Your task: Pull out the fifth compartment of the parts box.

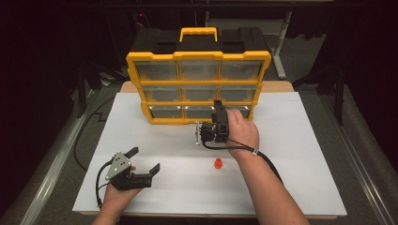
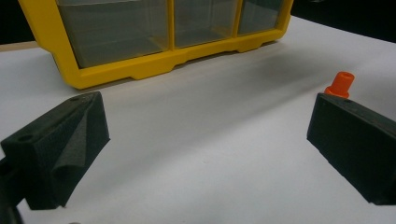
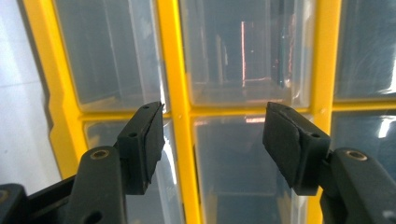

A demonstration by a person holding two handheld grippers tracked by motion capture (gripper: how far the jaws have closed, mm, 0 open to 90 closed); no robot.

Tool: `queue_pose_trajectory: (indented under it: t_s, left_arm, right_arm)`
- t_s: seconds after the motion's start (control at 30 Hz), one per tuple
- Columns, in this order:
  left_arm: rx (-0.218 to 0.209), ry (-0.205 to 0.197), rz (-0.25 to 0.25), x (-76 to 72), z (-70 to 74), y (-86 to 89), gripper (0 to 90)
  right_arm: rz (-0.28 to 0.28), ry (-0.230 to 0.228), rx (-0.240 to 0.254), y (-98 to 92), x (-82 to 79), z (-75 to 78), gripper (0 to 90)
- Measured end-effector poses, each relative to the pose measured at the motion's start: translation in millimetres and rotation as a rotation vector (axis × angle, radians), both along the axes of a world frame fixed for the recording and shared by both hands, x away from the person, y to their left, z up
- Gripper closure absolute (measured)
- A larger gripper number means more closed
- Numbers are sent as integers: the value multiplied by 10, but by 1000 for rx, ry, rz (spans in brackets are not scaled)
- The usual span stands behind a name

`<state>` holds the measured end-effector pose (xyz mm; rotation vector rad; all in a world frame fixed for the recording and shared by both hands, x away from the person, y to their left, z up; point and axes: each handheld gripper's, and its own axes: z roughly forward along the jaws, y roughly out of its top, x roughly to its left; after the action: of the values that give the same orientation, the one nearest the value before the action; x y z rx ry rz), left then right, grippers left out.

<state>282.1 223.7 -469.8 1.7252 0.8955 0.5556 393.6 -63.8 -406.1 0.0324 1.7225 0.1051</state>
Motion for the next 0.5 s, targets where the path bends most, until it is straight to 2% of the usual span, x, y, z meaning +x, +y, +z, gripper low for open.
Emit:
queue_pose_trajectory:
  t_s: [0.1, 0.5]
  left_arm:
    - [0, -2, -4, 0, -1, -1, 1]
    - [-7, -6, 0, -7, 7, 14, 1]
  right_arm:
    - [6, -8, -16, 36, 20, 44, 399]
    - [5, -28, -2, 138, 110, 184, 433]
